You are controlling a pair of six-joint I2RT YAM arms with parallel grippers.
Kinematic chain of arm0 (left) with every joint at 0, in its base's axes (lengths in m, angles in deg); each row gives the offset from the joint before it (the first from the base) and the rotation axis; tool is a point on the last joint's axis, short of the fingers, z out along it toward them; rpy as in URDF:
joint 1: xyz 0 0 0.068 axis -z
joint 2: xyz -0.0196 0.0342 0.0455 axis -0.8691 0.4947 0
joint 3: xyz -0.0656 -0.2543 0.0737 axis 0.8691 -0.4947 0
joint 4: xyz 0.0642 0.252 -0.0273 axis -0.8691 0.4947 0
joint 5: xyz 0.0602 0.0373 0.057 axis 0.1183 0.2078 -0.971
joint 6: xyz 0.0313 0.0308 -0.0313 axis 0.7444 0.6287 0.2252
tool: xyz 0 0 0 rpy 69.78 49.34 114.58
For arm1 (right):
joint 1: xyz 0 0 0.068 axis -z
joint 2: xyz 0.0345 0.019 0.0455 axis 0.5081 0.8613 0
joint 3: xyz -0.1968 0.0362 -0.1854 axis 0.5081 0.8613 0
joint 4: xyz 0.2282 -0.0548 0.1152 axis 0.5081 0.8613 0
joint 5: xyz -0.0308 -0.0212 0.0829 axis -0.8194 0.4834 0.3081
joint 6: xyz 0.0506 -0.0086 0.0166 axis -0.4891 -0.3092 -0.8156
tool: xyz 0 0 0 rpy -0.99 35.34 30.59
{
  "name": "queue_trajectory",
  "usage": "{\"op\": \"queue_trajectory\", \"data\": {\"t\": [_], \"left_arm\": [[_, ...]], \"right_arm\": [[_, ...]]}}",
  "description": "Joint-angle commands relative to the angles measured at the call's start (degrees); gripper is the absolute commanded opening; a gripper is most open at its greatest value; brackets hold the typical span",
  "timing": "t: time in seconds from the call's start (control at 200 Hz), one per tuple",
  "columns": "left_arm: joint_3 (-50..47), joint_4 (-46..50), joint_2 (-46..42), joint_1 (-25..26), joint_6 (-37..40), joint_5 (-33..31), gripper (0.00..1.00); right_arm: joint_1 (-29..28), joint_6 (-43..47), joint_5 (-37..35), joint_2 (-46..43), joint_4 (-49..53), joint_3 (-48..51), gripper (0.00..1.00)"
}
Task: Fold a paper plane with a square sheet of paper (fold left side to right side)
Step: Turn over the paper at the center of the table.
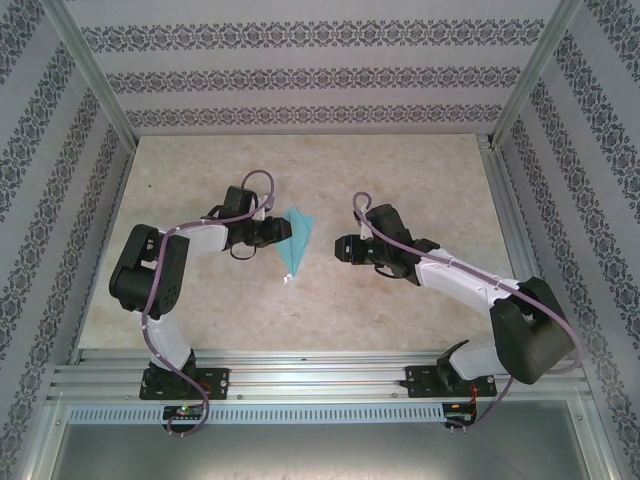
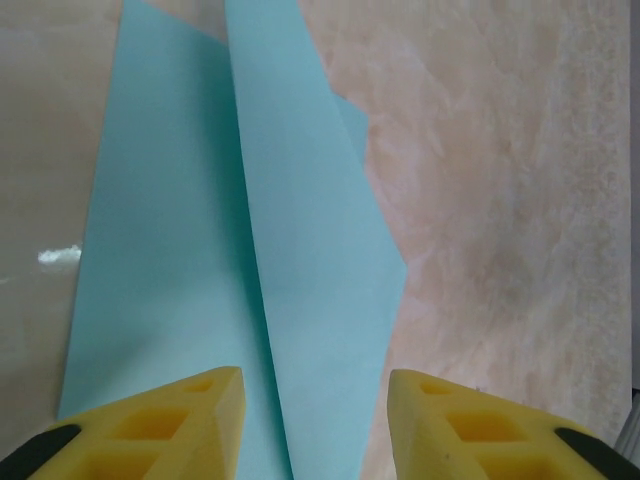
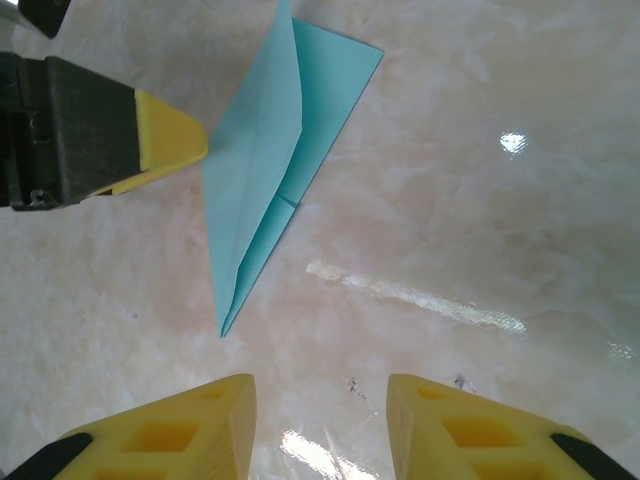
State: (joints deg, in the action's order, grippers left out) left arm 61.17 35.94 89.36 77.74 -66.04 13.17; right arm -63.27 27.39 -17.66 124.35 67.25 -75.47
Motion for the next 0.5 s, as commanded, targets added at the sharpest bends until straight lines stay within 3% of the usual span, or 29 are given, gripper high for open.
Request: {"op": "queue_trajectory", "data": {"t": [0.0,0.495], "left_arm": [[4.9,0.3,2.6,0.5,2.1,-2.6,0.43],[15.8,5.2,12.9,0.3,4.6,-2.5,0.44]], "right_arm": [[0.8,-1.0,1.5,-1.5,-3.7,1.2,0.4],[1.8,-1.1,3.0,-1.4,-3.7,2.0,0.4]]}}
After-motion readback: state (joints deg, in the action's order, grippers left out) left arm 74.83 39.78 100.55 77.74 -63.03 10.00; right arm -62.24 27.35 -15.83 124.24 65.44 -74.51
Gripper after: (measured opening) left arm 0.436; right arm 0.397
